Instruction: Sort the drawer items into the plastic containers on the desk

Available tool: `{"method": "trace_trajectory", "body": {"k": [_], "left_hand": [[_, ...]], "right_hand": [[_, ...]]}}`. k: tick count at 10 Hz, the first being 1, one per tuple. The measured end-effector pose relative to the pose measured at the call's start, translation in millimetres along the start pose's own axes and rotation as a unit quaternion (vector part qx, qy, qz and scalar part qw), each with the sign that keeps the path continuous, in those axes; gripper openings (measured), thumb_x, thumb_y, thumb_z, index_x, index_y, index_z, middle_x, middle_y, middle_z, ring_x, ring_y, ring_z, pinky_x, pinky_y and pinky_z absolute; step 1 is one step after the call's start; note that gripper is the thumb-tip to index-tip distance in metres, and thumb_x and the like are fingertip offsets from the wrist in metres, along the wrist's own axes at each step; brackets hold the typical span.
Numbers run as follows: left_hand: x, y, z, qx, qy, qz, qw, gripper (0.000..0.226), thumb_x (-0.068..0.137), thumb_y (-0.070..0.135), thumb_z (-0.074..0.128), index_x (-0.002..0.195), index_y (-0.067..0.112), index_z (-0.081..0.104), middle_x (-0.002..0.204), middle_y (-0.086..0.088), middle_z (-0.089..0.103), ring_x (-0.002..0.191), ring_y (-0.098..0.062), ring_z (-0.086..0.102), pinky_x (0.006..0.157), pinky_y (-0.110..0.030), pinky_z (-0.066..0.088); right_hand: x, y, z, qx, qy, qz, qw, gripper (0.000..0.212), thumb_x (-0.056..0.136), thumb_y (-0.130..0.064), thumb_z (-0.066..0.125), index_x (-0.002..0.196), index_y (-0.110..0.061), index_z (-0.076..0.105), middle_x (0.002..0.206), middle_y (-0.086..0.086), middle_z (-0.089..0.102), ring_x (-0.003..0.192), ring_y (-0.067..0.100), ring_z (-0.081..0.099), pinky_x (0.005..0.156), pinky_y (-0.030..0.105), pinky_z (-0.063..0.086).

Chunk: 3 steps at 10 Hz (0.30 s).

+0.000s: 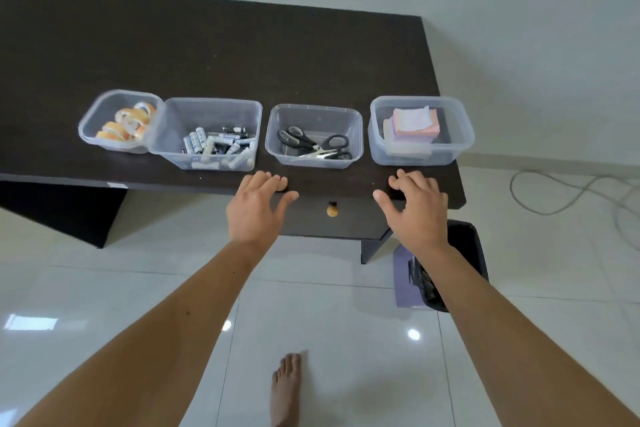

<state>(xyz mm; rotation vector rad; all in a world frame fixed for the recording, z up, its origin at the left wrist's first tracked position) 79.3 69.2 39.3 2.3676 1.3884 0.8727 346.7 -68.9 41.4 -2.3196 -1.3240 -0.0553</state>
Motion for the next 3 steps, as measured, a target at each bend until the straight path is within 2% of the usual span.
{"method": "trace_trajectory", "body": {"k": [2, 3], "left_hand": [[10, 7, -2, 0.011, -0.074, 0.009, 0.997, 0.019, 0.093, 0.027, 0.077, 0.111, 0.021, 0.074, 0.104, 0.012, 0.063, 0.099, -0.017, 0.057, 0.054, -0.033, 0.054], [-6, 9, -5, -0.003, -0.085, 0.048, 0.995, 0.036, 0.080, 0.026, 0.087, 0.113, 0.022, 0.074, 0.111, 0.011, 0.065, 0.104, -0.010, 0.050, 0.058, -0.027, 0.059]], "right_hand": [[7, -13, -7, -0.055, -0.058, -0.001, 0.997, 0.036, 0.098, -0.049, 0.068, 0.117, -0.019, 0.075, 0.123, -0.003, 0.066, 0.108, 0.027, 0.059, 0.082, 0.044, 0.052], [-9, -18, -4, -0.055, -0.058, -0.001, 0.997, 0.027, 0.094, -0.048, 0.073, 0.105, -0.024, 0.076, 0.109, -0.006, 0.064, 0.097, 0.023, 0.060, 0.073, 0.037, 0.053]]}}
Point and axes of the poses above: each hand's wrist, its own x-axis towards the middle knuckle, its own z-axis out of the palm, y = z × x, the point moved 6 cm from there along x, towards the middle knuckle
